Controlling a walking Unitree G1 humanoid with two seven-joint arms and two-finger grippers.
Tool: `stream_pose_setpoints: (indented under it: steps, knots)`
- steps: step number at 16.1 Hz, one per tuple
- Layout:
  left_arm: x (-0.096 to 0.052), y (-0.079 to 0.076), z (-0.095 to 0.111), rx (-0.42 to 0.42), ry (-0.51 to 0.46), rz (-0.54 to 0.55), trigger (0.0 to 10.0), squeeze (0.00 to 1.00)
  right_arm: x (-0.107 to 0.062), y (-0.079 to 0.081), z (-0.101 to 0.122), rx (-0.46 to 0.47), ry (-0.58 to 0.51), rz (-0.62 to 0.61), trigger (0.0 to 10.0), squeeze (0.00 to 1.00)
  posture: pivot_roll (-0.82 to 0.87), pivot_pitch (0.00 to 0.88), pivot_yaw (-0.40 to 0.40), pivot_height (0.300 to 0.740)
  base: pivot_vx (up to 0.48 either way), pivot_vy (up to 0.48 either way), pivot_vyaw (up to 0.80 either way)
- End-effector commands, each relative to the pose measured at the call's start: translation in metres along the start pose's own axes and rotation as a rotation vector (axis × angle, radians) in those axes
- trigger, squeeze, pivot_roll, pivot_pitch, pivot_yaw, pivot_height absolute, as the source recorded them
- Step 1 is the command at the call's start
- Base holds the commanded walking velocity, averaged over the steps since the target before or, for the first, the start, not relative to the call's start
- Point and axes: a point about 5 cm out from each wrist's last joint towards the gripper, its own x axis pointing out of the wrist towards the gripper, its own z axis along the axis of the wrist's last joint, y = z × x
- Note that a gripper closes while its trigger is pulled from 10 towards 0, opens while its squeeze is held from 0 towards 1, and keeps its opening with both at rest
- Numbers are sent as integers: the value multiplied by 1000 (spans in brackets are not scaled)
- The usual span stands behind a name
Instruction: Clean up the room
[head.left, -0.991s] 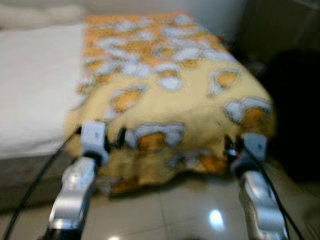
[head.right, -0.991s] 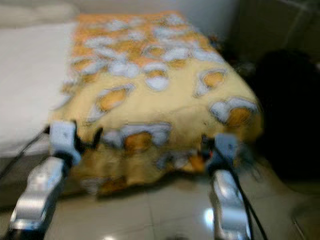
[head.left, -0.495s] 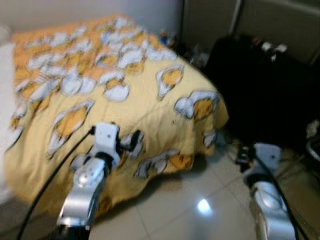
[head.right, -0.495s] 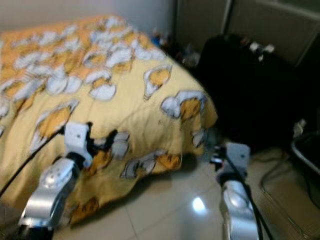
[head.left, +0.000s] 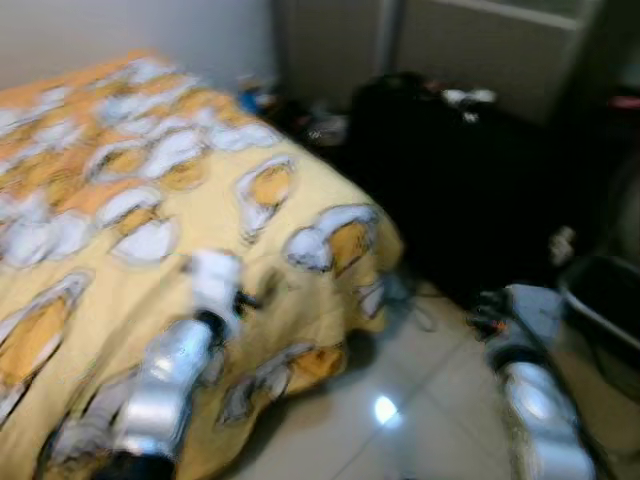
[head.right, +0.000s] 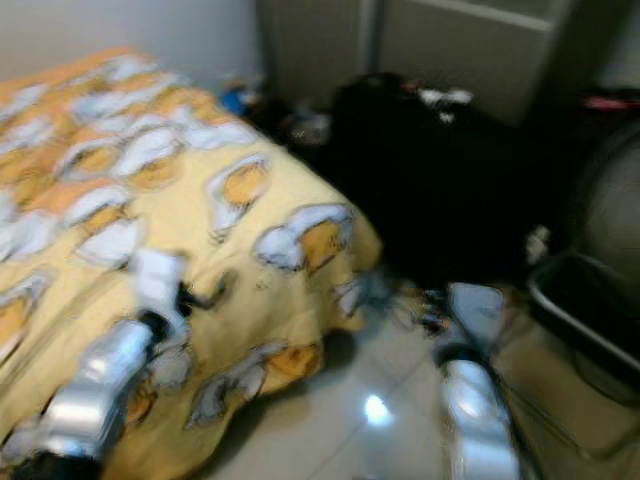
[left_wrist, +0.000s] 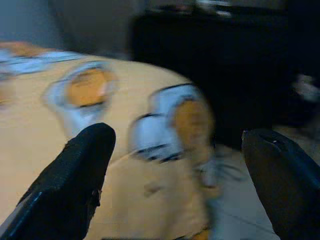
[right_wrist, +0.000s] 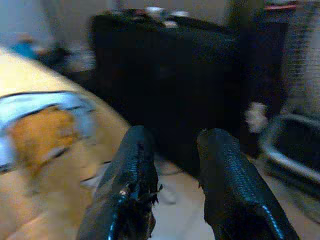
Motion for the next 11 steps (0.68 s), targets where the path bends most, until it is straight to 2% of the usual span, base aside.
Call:
stream_pose_setpoints:
  steps: [1, 4, 5, 8, 11]
  knots:
    - [-6, 10, 0, 15, -2, 23, 10000, 0, 0, 9, 6, 26, -32, 28, 10000, 0, -80, 0, 35, 740, 469, 0, -763]
    - [-19, 2, -11, -1, 15, -12, 10000, 0, -12, 7, -1, 18, -11, 34, 10000, 0, -78, 0, 15, 740, 471, 0, -763]
    - [-22, 1, -13, 3, 21, -19, 10000, 0, -15, 7, -3, 41, -1, 47, 10000, 996, -81, 0, 16, 740, 469, 0, -769]
    - [-28, -4, -17, 12, 31, -60, 10000, 0, -21, 10, -7, 38, 1, 77, 10000, 1000, -76, 0, 19, 740, 466, 0, -775]
    - [-32, -4, -21, -3, 34, -39, 10000, 0, -22, 13, -9, 38, -1, 93, 10000, 1000, -65, 0, 16, 740, 456, 0, -777]
